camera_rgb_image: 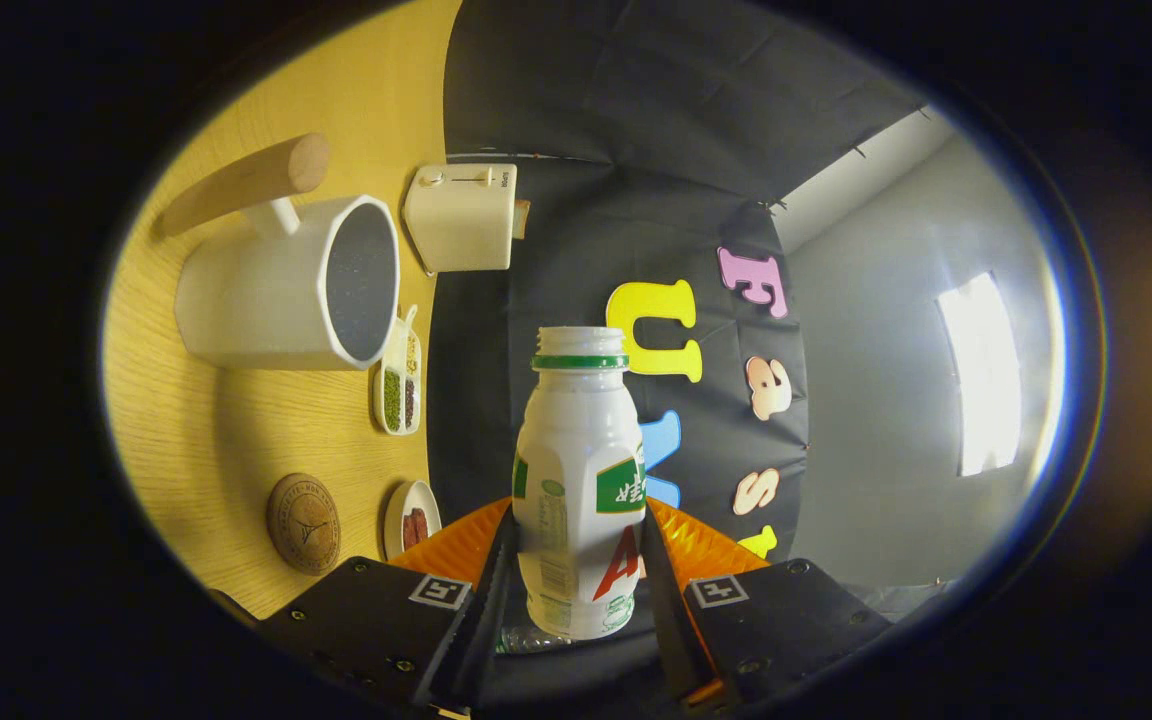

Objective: Take the bottle from table, then pour the juice into the cup, finally place the bottle on the coaster

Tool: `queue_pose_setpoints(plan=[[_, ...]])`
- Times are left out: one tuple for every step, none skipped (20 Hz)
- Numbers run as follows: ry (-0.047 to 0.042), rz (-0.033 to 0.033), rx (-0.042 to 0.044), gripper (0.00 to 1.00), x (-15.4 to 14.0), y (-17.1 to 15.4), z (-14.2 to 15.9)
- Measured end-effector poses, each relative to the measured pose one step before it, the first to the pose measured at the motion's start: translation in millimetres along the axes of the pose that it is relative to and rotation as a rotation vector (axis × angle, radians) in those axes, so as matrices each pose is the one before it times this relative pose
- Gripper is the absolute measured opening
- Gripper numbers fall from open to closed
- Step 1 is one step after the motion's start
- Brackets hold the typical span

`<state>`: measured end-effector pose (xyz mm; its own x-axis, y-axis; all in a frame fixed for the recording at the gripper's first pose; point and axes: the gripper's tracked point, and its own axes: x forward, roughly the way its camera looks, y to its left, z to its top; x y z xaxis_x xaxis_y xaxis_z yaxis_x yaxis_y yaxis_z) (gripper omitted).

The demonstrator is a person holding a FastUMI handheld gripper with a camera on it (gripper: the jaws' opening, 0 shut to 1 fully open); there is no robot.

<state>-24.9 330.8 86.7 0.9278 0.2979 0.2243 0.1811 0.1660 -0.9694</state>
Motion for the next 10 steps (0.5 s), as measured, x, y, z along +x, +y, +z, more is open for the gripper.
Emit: queue_pose_setpoints(plan=[[-0.00291,-0.00331,-0.01047,0.65,-0.43,-0.33,1.25],[-0.00272,0.00025,-0.00974,0.65,0.28,0.14,1.19],[-0.00192,0.00093,-0.00744,0.65,0.22,0.78,0.40],[-0.00164,0.00164,-0.00863,0.65,0.10,0.76,0.67],[-0.00096,0.00151,-0.00717,0.65,0.51,1.33,-0.15],[-0.00079,0.00267,-0.00419,0.65,-0.36,1.29,0.54],[-0.00036,0.00218,-0.00274,0.65,-0.17,1.03,0.43],[0.00039,0.00080,-0.00195,0.65,0.69,0.91,-0.20],[0.00007,-0.00069,-0.00195,0.65,0.49,-0.62,-0.80],[-0.00029,-0.00091,-0.00055,0.65,-0.36,-0.77,0.80]])
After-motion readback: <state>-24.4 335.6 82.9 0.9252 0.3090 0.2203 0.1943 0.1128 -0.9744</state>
